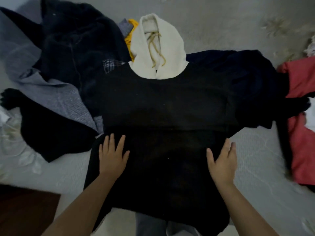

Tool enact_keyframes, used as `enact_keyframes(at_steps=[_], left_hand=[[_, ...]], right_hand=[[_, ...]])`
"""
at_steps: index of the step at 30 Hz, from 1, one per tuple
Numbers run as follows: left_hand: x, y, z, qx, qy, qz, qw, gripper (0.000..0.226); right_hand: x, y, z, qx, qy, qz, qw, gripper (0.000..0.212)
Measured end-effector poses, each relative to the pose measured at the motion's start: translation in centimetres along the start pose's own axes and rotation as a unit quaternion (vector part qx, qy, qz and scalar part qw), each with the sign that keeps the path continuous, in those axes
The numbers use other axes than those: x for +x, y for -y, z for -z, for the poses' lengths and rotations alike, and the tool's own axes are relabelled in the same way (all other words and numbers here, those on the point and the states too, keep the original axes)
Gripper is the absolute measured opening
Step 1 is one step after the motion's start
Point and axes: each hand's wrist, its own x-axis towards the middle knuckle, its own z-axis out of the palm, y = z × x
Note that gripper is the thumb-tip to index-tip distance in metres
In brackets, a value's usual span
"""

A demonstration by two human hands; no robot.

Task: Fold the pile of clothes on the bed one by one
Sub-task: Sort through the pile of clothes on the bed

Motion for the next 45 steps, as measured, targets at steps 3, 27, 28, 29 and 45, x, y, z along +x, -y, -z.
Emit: enact_keyframes(at_steps=[3, 27, 28, 29, 45], left_hand=[[-3.2, 2.3, 0.5, -0.031, -0.022, 0.074, 0.997, 0.060], [-18.1, 10.2, -0.9, -0.388, -0.037, 0.189, 0.901, 0.033], [-18.6, 10.6, -0.3, -0.376, -0.037, 0.172, 0.910, 0.034], [-19.2, 11.2, 0.3, -0.362, -0.029, 0.159, 0.918, 0.035], [-28.3, 9.8, -5.7, -0.380, 0.055, 0.207, 0.900, 0.094]], right_hand=[[-3.1, -1.6, -1.1, -0.007, 0.029, -0.008, 1.000, 0.071], [-20.2, -9.4, 2.7, 0.132, -0.001, 0.014, 0.991, 0.063], [-20.4, -9.9, 3.8, 0.125, 0.007, 0.024, 0.992, 0.064], [-20.6, -10.5, 4.9, 0.124, 0.017, 0.023, 0.992, 0.067], [-26.3, -16.1, 3.2, 0.035, 0.112, 0.020, 0.993, 0.055]])
